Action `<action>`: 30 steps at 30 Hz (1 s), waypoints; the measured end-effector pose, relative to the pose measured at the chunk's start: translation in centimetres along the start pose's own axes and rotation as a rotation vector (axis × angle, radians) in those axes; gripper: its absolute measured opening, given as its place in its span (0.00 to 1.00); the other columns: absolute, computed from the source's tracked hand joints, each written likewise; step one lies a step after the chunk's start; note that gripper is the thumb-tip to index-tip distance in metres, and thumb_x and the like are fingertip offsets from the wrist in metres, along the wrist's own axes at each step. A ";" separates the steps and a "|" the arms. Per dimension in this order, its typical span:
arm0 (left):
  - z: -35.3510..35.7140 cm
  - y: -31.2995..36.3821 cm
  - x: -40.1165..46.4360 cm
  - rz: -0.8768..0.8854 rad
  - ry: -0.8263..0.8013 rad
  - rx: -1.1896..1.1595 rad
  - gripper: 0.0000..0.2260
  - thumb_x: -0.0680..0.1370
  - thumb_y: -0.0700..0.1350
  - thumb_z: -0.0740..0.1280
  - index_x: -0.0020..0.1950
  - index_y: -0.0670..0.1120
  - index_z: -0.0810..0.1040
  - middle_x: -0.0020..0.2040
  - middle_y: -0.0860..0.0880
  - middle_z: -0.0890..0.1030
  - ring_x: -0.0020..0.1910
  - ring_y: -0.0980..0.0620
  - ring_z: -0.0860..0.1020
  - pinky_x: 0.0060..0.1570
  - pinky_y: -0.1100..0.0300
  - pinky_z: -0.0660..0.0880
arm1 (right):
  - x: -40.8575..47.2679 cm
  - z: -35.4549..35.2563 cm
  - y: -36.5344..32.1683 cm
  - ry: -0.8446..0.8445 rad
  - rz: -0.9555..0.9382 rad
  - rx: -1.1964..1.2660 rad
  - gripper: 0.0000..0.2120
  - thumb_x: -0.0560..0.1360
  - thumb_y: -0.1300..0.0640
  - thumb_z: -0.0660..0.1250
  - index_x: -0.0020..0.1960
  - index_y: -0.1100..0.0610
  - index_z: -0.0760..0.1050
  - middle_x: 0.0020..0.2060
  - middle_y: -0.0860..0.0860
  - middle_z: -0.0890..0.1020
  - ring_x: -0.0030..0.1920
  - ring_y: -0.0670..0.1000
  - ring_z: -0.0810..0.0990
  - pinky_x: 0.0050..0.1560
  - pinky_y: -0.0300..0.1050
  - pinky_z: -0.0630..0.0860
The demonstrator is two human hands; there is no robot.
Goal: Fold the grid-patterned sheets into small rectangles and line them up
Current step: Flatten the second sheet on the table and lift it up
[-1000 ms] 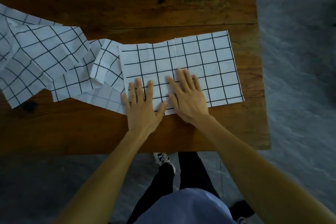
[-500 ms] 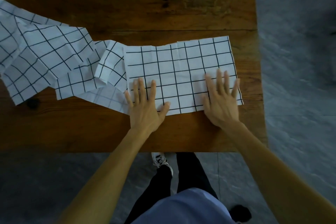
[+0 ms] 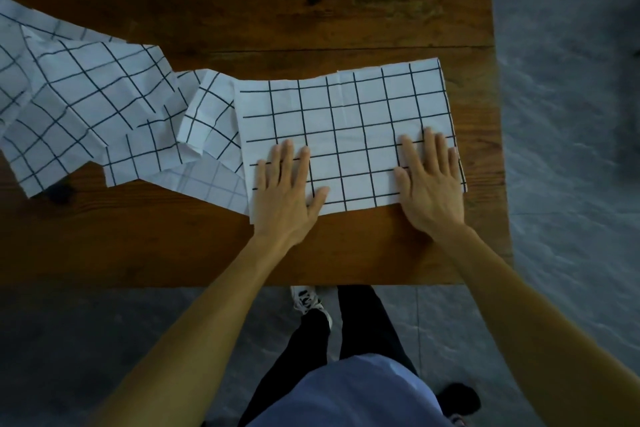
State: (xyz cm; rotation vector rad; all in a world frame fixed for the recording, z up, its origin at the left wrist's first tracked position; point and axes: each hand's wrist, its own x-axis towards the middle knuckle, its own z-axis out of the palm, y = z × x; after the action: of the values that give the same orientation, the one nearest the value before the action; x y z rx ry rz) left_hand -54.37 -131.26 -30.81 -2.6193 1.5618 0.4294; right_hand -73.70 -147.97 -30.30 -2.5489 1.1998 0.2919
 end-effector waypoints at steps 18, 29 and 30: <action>-0.6 3.5 -0.4 0.502 0.337 -0.075 0.06 0.77 0.44 0.67 0.46 0.42 0.80 0.50 0.44 0.79 0.55 0.45 0.76 0.66 0.47 0.64 | -2.5 0.9 -1.5 0.353 -0.206 0.247 0.14 0.78 0.56 0.59 0.62 0.59 0.74 0.60 0.59 0.74 0.63 0.59 0.71 0.63 0.57 0.69; -2.6 4.5 -0.8 0.513 0.383 -0.075 0.08 0.79 0.46 0.63 0.50 0.42 0.79 0.45 0.45 0.81 0.45 0.47 0.78 0.50 0.53 0.73 | -3.3 0.5 -3.8 0.420 -0.252 0.105 0.12 0.73 0.58 0.63 0.52 0.55 0.82 0.50 0.53 0.82 0.57 0.57 0.76 0.60 0.55 0.68; -2.7 4.3 -0.9 0.490 0.376 -0.070 0.08 0.78 0.46 0.66 0.51 0.42 0.79 0.45 0.45 0.81 0.44 0.47 0.78 0.48 0.53 0.74 | -3.2 0.2 -4.0 0.432 -0.250 0.106 0.13 0.74 0.58 0.61 0.52 0.54 0.82 0.49 0.53 0.82 0.56 0.57 0.76 0.59 0.55 0.69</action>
State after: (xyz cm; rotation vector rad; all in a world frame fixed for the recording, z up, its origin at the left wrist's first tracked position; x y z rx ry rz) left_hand -57.91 -133.11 -27.60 -2.4449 2.3579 0.0010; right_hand -72.66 -143.19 -28.75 -2.7069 0.9743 -0.3873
